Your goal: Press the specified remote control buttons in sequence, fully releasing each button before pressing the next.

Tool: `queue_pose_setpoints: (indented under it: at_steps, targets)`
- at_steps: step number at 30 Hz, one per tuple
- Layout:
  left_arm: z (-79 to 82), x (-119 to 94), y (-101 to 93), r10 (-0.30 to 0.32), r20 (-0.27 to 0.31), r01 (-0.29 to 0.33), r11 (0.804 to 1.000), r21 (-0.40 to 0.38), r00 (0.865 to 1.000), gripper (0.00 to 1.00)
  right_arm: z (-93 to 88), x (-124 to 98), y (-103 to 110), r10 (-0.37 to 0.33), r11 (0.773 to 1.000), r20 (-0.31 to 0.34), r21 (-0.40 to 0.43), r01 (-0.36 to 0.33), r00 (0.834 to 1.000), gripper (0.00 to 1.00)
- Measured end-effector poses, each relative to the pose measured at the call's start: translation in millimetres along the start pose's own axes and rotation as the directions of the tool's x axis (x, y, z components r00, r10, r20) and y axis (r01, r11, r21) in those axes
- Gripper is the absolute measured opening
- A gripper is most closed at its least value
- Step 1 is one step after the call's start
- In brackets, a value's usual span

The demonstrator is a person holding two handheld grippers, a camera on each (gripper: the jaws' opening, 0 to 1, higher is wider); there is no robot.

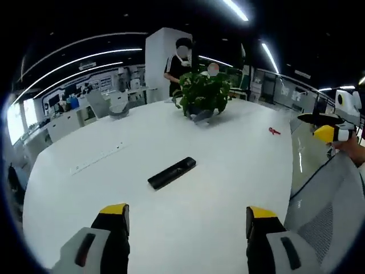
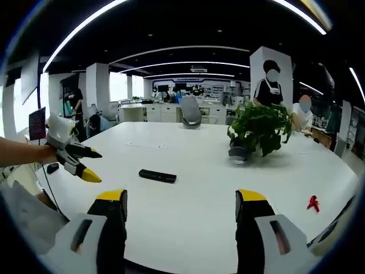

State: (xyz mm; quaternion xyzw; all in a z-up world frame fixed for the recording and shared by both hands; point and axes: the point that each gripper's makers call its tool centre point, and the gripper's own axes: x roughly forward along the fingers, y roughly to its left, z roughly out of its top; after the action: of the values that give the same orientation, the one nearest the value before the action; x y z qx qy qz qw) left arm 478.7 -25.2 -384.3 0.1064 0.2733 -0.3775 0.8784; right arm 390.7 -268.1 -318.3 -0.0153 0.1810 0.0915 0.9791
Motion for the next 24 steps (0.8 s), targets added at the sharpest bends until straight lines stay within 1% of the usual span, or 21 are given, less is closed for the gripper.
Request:
queue_pose_setpoints:
  at_steps: [2, 3, 5, 8, 11, 12, 15, 16, 18, 19, 20, 21, 22, 23, 24]
  targets:
    - [-0.4, -8.0, -3.0, 0.009, -0.001, -0.009, 1.000, -0.023, 1.000, 0.91, 0.6, 0.1, 1.0, 0.007, 1.000, 0.004, 0.002, -0.007, 1.000, 0.81]
    - [0.4, -11.6, -4.3, 0.012, 0.009, -0.012, 1.000, -0.029, 1.000, 0.91, 0.7, 0.1, 2.0, 0.012, 1.000, 0.005, 0.002, -0.012, 1.000, 0.81]
    - [4.9, -20.1, -5.3, 0.033, 0.050, -0.030, 0.998, -0.057, 0.998, 0.91, 1.0, 0.3, 4.5, 0.021, 1.000, 0.005, -0.008, -0.021, 1.000, 0.82]
    - [7.3, -30.9, -9.6, 0.052, 0.091, -0.043, 0.994, -0.105, 0.994, 0.91, 0.4, 0.7, 7.0, 0.032, 0.999, 0.000, -0.016, -0.032, 0.999, 0.83]
    - [8.5, -43.0, -16.6, 0.079, 0.125, -0.063, 0.990, -0.125, 0.989, 0.91, 4.0, -0.3, 7.2, 0.032, 0.999, 0.021, -0.003, -0.032, 0.999, 0.87]
    - [8.2, -46.5, -18.7, 0.086, 0.130, -0.070, 0.990, -0.126, 0.988, 0.91, 10.2, -1.4, 6.1, 0.028, 0.999, 0.061, 0.013, -0.029, 0.998, 0.91]
    - [6.5, -58.3, -19.9, 0.129, 0.147, -0.109, 0.985, -0.136, 0.981, 0.93, 13.5, -3.0, 6.1, 0.043, 0.997, 0.085, 0.056, -0.048, 0.995, 0.95]
    - [5.9, -63.9, -19.8, 0.151, 0.155, -0.127, 0.979, -0.158, 0.976, 0.93, 13.4, -2.5, 6.4, 0.048, 0.997, 0.087, 0.059, -0.053, 0.995, 0.95]
    - [5.7, -71.3, -20.0, 0.176, 0.174, -0.143, 0.972, -0.187, 0.969, 0.94, 11.7, -1.3, 7.6, 0.050, 0.997, 0.075, 0.060, -0.054, 0.996, 0.96]
    - [4.4, -76.3, -20.7, 0.191, 0.179, -0.155, 0.967, -0.200, 0.965, 0.94, 10.6, -0.6, 8.9, 0.048, 0.997, 0.067, 0.049, -0.051, 0.997, 0.96]
    - [1.6, -80.9, -22.8, 0.200, 0.175, -0.162, 0.965, -0.206, 0.964, 0.94, 9.5, -0.2, 10.1, 0.048, 0.998, 0.060, 0.039, -0.051, 0.997, 0.96]
    - [-1.1, -83.2, -24.3, 0.204, 0.167, -0.168, 0.964, -0.205, 0.965, 0.94, 8.8, 0.1, 11.5, 0.050, 0.998, 0.057, 0.028, -0.052, 0.997, 0.96]
    - [-6.0, -87.6, -24.1, 0.226, 0.152, -0.194, 0.960, -0.203, 0.962, 0.95, 9.1, -0.1, 12.2, 0.051, 0.998, 0.059, 0.022, -0.052, 0.997, 0.96]
    - [-8.4, -90.5, -25.0, 0.237, 0.148, -0.205, 0.958, -0.200, 0.960, 0.95, 9.5, -0.2, 12.4, 0.051, 0.999, 0.061, 0.014, -0.052, 0.997, 0.96]
    - [-11.6, -93.6, -28.1, 0.237, 0.142, -0.208, 0.959, -0.194, 0.961, 0.95, 9.6, -0.1, 12.3, 0.050, 0.999, 0.061, 0.011, -0.051, 0.997, 0.95]
